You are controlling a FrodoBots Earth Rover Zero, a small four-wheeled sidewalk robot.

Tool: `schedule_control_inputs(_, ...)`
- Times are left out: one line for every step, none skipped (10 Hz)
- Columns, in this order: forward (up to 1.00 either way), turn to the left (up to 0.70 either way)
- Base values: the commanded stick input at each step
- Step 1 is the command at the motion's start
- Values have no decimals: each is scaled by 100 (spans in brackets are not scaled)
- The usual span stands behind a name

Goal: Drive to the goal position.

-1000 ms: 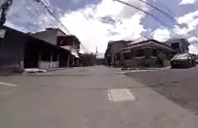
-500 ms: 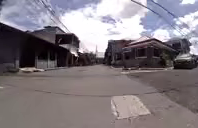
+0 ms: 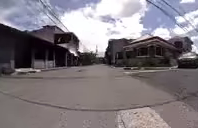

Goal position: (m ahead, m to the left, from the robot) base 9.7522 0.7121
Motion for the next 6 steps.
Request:
schedule_control_inputs(100,0)
schedule_control_inputs(100,0)
schedule_control_inputs(100,0)
schedule_control_inputs(100,0)
schedule_control_inputs(100,0)
schedule_control_inputs(100,0)
